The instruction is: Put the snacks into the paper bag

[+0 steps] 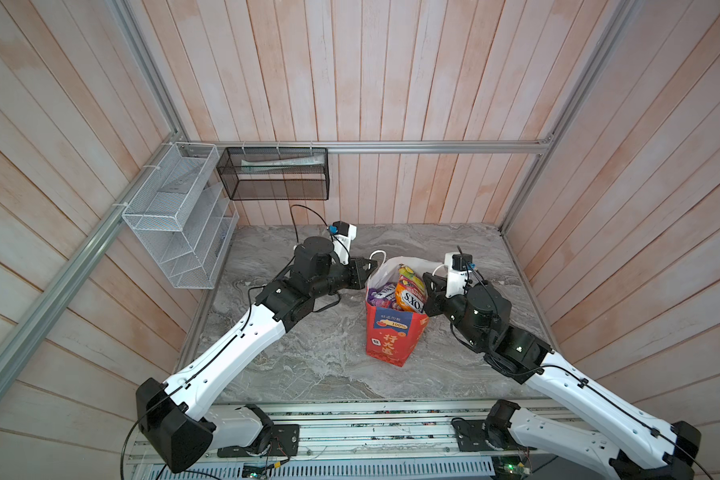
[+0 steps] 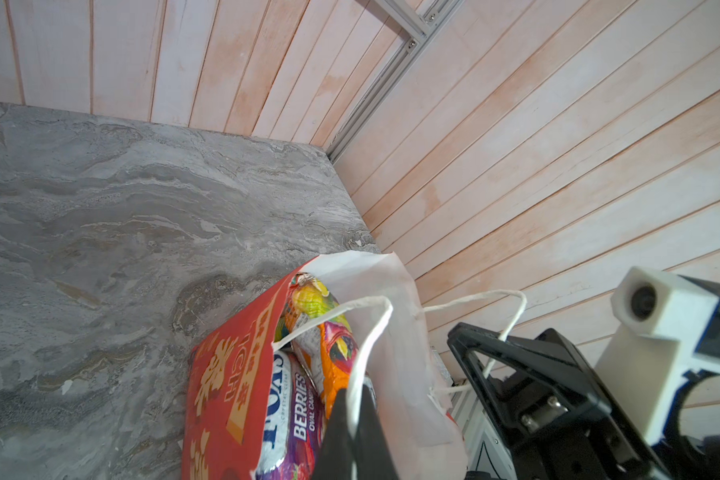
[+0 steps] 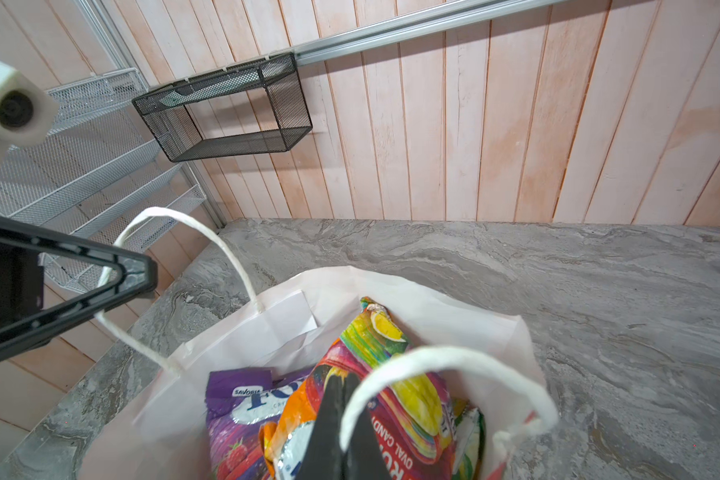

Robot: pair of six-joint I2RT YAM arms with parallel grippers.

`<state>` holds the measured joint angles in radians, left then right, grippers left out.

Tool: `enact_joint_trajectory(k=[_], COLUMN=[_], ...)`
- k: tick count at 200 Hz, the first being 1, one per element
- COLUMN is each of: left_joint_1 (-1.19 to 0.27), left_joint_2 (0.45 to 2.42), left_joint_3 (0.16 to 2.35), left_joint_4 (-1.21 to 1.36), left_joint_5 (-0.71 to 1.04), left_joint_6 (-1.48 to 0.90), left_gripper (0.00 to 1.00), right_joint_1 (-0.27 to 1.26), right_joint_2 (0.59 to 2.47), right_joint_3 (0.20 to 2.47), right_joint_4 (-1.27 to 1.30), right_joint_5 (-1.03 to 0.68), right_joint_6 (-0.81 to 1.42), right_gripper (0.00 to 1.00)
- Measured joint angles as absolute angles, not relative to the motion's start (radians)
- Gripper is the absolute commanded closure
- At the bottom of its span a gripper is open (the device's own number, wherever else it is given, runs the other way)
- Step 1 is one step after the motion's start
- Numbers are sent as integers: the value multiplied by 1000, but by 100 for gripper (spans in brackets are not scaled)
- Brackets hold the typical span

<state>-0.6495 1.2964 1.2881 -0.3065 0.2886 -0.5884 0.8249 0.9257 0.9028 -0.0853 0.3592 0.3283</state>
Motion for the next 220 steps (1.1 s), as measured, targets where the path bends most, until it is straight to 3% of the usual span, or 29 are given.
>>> enact_joint_trajectory(k=[43, 79, 119, 155, 220], left_joint_1=[-649, -649, -640, -576, -572], left_joint_2=[1237, 1171, 1214, 1325, 1209], left_joint_3=[1288, 1288, 1292, 1279, 1243], left_joint_4=[-334, -335, -352, -351, -316], left_joint_5=[276, 256, 148, 181, 265], left_joint_6=[-588, -582, -605, -679, -681], left_gripper=[100, 100, 100, 100, 100], right_joint_1=[825, 825, 820, 779, 769], right_joint_2=[1100, 1140, 1099, 1089, 1000], right_joint_3=[1110, 1194, 1084, 957, 931], right_joint_4=[-144, -156, -105, -72, -20], right_joint_5=[324, 312, 338, 326, 268], right_joint_6=[332, 329, 320, 340, 356], right_gripper=[100, 100, 100, 100, 100])
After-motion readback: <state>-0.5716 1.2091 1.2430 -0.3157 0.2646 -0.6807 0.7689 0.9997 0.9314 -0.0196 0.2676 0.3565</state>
